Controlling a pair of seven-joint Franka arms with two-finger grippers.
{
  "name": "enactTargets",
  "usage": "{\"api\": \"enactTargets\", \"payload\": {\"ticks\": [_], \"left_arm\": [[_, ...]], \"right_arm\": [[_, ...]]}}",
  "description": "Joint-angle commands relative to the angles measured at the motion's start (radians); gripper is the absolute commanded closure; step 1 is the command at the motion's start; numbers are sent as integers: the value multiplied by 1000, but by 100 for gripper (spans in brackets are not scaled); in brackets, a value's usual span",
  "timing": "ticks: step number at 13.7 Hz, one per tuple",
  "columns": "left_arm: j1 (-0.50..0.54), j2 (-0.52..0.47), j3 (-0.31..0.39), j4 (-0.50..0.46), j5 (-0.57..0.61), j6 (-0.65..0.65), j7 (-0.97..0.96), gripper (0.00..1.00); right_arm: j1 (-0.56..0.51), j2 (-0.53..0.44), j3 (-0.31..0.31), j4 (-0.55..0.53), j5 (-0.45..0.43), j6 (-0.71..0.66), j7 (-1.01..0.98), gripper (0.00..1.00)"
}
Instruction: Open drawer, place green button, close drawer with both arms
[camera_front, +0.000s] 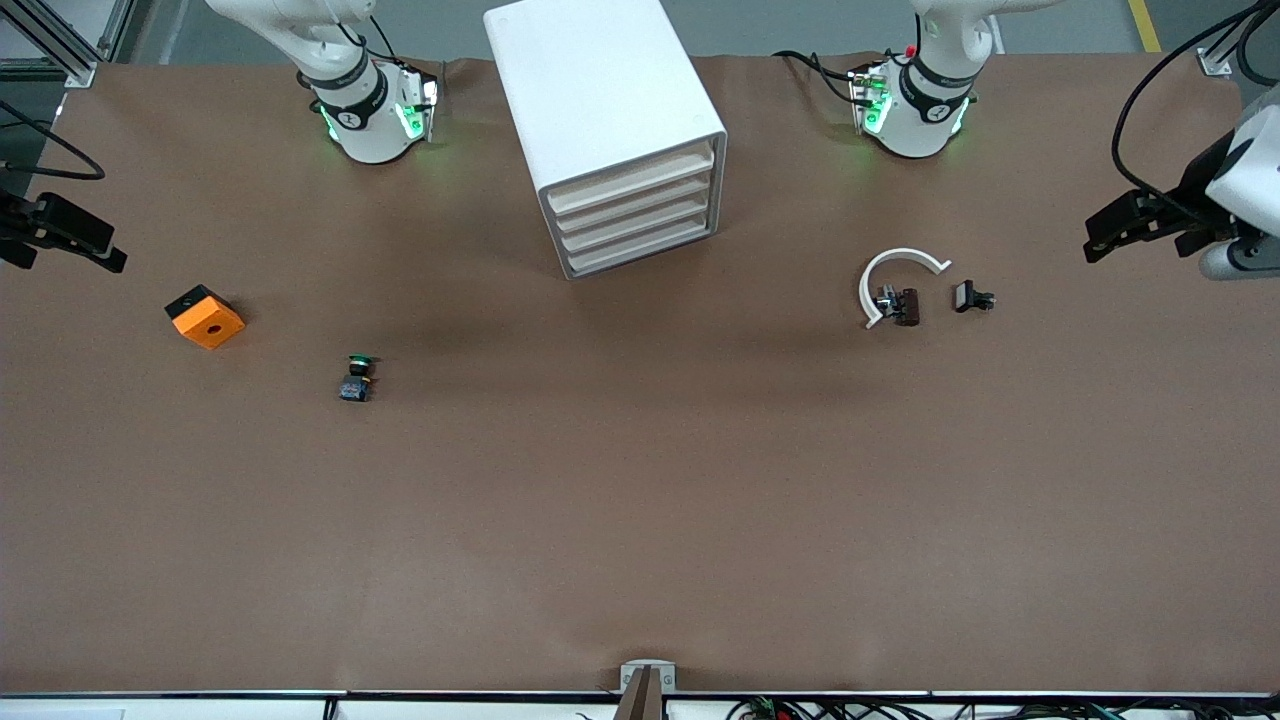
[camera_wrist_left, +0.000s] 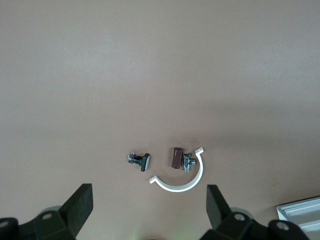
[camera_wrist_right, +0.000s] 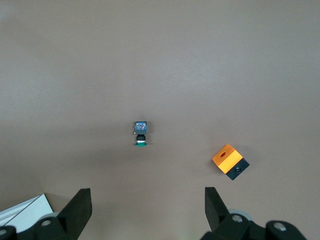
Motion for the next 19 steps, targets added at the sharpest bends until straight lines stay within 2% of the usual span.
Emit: {"api": "enactTargets", "payload": {"ticks": [1, 4, 9, 11, 13, 15, 19], "left_arm": [[-8, 100, -6, 38, 23, 55, -17, 0], [-17, 178, -14, 30, 9, 127, -134, 0], [-146, 313, -25, 33, 6, 142, -559, 0], [-215, 381, -25, 36, 9, 159, -761, 0], [-265, 442, -25, 38, 4, 179, -921, 0], [-331, 516, -25, 41, -46, 217, -1142, 0], [-387, 625, -25, 44, -210, 228, -1573, 0]], "right_arm": [[-9, 1, 9, 13, -19, -9, -9, 0], [-4, 4, 12, 13, -18, -10, -9, 0], [19, 18, 15, 3, -11, -39, -6, 0], [17, 56, 15, 1, -13, -87, -9, 0], [11, 94, 13, -13, -18, -79, -9, 0], [10, 122, 12, -43, -19, -26, -7, 0], [2, 122, 10, -239, -19, 215, -7, 0]]}}
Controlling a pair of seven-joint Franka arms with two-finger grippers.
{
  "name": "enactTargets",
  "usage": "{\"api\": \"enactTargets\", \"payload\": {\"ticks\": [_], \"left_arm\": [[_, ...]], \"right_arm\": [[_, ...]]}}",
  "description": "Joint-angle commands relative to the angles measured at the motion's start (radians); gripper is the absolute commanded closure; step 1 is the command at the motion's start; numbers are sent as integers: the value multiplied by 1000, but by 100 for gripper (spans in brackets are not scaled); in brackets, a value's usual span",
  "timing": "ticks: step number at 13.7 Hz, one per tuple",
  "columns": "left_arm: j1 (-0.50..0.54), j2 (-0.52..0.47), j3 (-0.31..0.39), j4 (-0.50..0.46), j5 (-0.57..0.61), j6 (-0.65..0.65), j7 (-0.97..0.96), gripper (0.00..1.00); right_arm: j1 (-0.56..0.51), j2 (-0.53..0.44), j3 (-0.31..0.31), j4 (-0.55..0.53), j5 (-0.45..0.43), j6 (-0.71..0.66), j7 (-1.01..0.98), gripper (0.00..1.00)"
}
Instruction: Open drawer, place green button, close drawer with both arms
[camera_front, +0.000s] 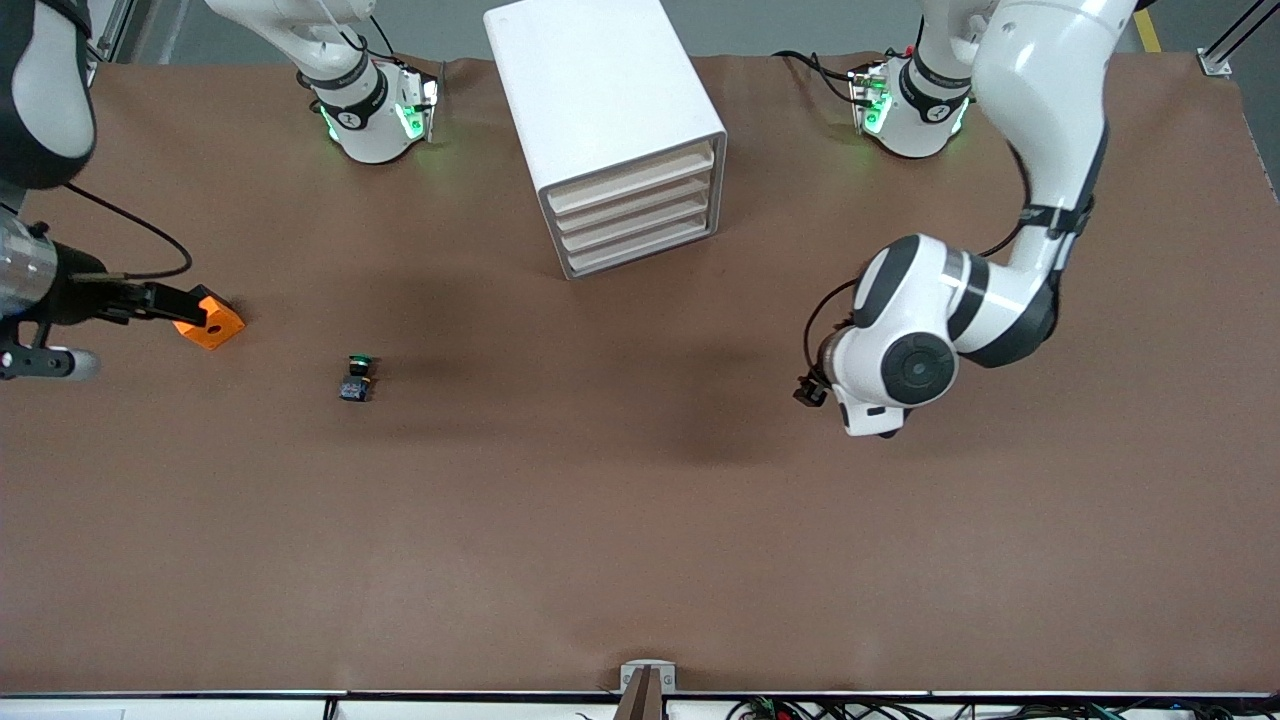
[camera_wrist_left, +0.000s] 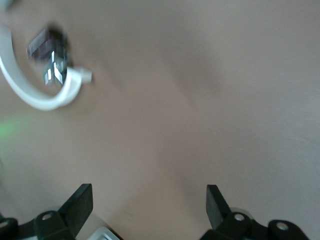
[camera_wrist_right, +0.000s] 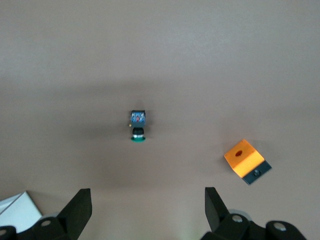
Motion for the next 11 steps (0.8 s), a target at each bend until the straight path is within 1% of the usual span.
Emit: {"api": "enactTargets", "payload": {"ticks": [1, 3, 5, 7, 8, 9, 11], "left_arm": [[-36, 61, 4, 31, -87, -8, -225, 0], [-74, 90, 4, 29, -144, -14, -346, 0], [-97, 112, 4, 28, -240, -19, -440, 0], [-128, 123, 4, 17, -344, -42, -446, 0], [-132, 147, 3, 20, -410, -75, -449, 0], [-132, 158, 4, 19, -478, -101, -452, 0], [-151, 181, 4, 19, -578, -108, -500, 0]], "right_arm": [[-6, -22, 7, -130, -19, 123, -5, 0], [-5, -4, 7, -176, -17, 197, -5, 0], [-5, 25, 7, -221, -17, 283, 1, 0], [3, 28, 8, -279, -17, 350, 13, 0], [3, 33, 8, -307, -16, 393, 14, 0], [3, 47, 8, -330, -16, 437, 14, 0], [14, 76, 8, -359, -8, 505, 48, 0]]}}
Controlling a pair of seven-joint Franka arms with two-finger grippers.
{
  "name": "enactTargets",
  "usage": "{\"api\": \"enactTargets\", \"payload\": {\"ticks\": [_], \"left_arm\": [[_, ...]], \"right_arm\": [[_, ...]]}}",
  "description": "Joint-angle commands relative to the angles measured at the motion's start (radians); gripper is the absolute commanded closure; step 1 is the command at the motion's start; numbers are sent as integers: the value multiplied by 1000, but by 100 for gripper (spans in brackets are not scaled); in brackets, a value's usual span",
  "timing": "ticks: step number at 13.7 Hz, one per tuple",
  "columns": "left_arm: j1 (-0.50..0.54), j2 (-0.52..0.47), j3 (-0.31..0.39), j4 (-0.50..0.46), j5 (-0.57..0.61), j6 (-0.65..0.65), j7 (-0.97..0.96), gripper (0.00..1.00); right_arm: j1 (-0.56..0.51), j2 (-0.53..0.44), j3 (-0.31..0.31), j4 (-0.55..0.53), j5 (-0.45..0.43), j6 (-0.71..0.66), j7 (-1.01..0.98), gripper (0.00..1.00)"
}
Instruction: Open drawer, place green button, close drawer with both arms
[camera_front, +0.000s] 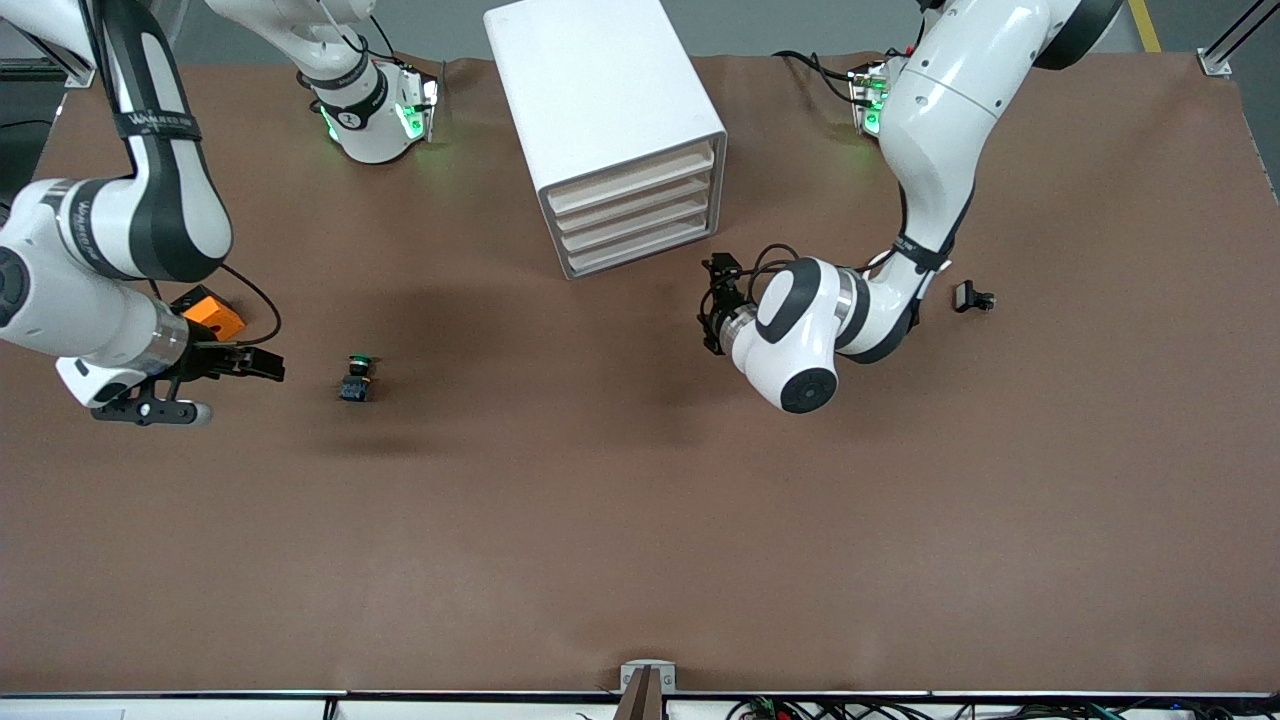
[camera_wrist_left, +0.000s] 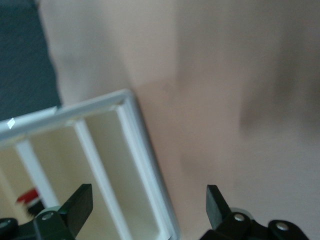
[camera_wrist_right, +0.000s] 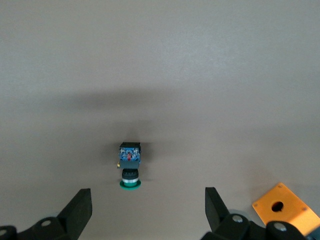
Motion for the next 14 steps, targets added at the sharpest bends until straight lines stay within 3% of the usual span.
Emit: {"api": "enactTargets", "payload": {"ticks": [1, 4, 8, 10, 12, 14], "left_arm": [[-18, 37, 5, 14, -109, -25, -76, 0], [-37, 93, 4, 16, -210, -28, -173, 17], [-66, 135, 4, 17, -315, -94, -269, 28], [-89, 152, 4, 17, -332, -94, -300, 29], [-110, 175, 4, 17, -334, -94, -300, 43], [-124, 181, 4, 16, -334, -111, -300, 47]], "right_arm": [[26, 30, 4, -32, -8, 58, 87, 0], [40, 58, 4, -43, -8, 67, 109, 0], [48, 99, 2, -73, -8, 115, 109, 0], [51, 117, 2, -113, -8, 184, 162, 0], [72, 131, 2, -136, -8, 199, 196, 0], [84, 159, 2, -139, -10, 216, 203, 0]]}}
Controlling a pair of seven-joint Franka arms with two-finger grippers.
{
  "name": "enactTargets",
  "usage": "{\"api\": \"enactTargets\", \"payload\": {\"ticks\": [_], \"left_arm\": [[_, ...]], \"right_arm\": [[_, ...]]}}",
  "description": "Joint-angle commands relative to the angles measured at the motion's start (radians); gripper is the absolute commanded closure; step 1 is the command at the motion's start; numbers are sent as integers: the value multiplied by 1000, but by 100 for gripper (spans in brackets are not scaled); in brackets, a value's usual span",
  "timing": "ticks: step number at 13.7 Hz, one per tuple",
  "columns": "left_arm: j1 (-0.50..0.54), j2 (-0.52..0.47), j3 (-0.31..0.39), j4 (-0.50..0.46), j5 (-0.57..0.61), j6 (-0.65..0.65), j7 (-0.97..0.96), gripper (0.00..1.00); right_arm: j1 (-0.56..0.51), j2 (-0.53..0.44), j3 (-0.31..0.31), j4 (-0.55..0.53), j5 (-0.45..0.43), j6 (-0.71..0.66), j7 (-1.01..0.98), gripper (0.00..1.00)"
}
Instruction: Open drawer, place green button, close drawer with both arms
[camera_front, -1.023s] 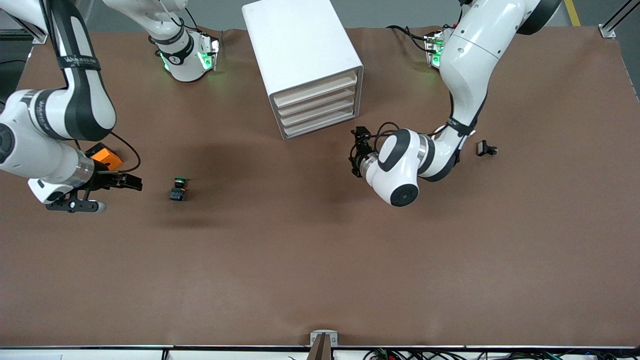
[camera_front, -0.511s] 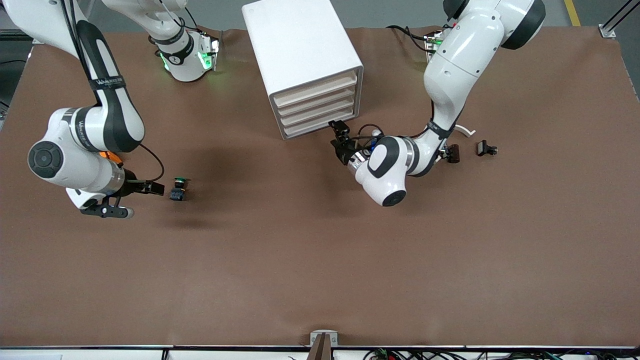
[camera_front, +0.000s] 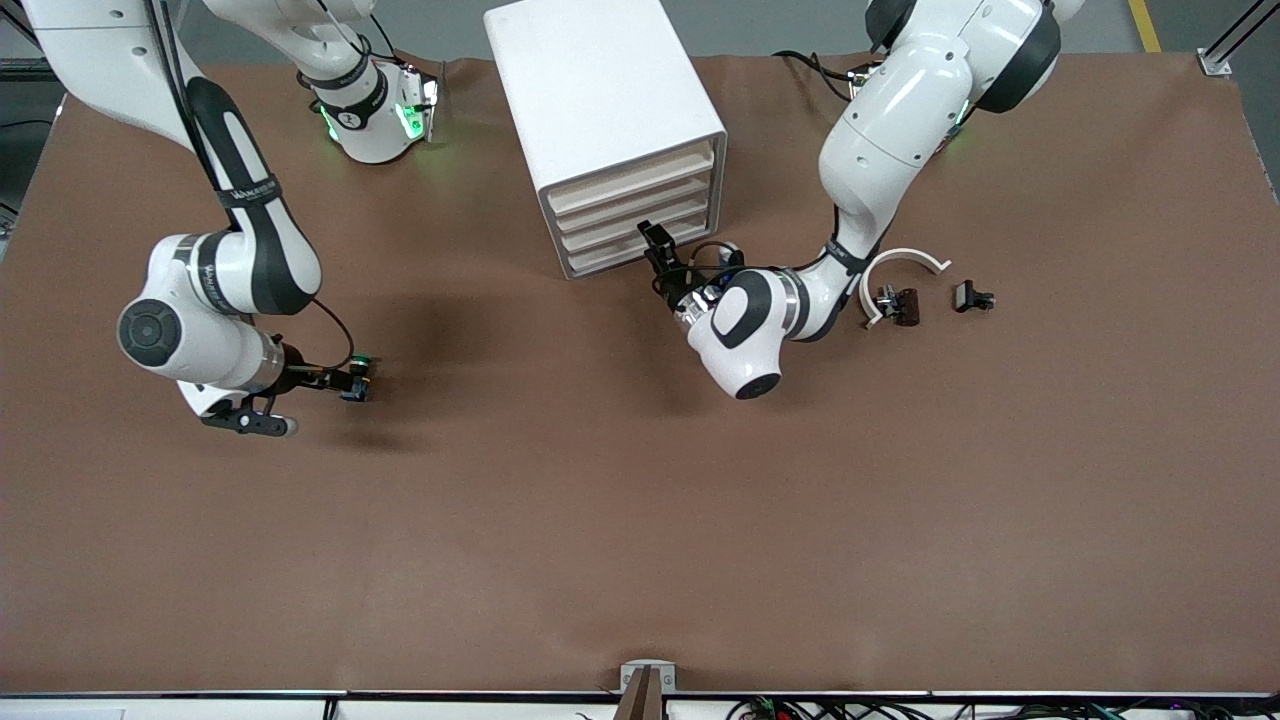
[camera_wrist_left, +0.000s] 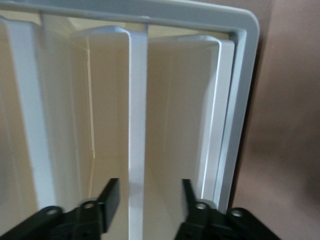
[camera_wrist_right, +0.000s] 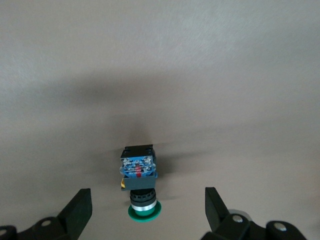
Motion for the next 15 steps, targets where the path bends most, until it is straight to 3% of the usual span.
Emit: {"api": "enactTargets", "payload": {"ticks": [1, 5, 6, 9, 12, 15], "left_arm": [[-18, 17, 5, 17, -21, -52, -14, 49], [-18, 17, 3, 17, -37, -86, -14, 51], [-23, 19, 4, 17, -42, -84, -14, 56], [-40, 25, 6, 20, -56, -84, -14, 84], [-38, 27, 8, 22, -56, -84, -17, 100], [-29, 25, 14, 25, -48, -84, -19, 100]], "right_arm": [[23, 28, -2, -13, -10, 33, 30, 0], [31, 76, -2, -23, -13, 38, 30, 0], [31, 79, -2, -29, -15, 38, 30, 0], [31, 99, -4, -30, -20, 39, 30, 0], [32, 101, -2, -30, -20, 39, 30, 43], [32, 101, -2, -27, -20, 38, 30, 72]]}}
